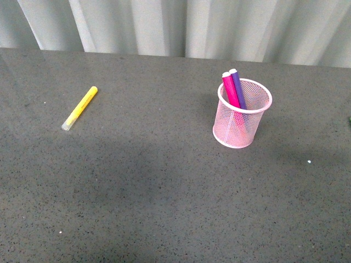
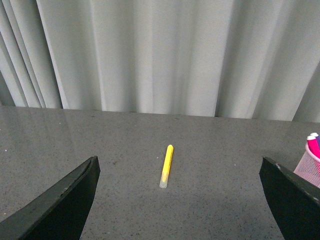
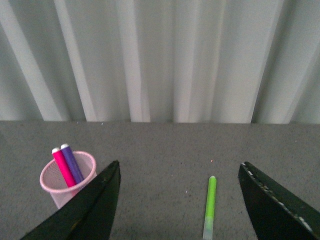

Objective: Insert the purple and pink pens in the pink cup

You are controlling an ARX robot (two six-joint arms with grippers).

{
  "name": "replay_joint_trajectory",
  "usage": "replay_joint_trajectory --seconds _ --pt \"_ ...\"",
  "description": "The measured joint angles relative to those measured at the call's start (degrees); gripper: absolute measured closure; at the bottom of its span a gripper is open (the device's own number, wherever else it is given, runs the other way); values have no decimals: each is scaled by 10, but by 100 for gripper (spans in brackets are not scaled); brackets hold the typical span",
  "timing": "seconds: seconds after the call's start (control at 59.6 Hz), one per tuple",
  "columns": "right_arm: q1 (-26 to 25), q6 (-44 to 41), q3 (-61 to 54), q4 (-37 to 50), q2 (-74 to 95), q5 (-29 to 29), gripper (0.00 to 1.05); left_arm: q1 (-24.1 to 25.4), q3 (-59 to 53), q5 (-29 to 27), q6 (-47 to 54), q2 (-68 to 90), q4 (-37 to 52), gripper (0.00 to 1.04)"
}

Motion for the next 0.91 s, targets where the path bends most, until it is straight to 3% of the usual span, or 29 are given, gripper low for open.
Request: replay_joint_trajectory --seconds 0.05,0.084,0.319,0.772,0.906 --pt "47 -2 -33 -24 -71 60 48 0 0 0 0 0 0 7" --pt "64 -2 -33 -47 -105 65 56 0 0 0 0 0 0 7" --pt "71 -2 -33 -111 -182 69 101 0 0 0 0 0 0 7" --pt "72 -3 -33 -183 -255 69 101 0 0 1 0 0 0 7" --pt "72 -3 -33 -281 -337 69 101 0 0 0 0 0 0 7"
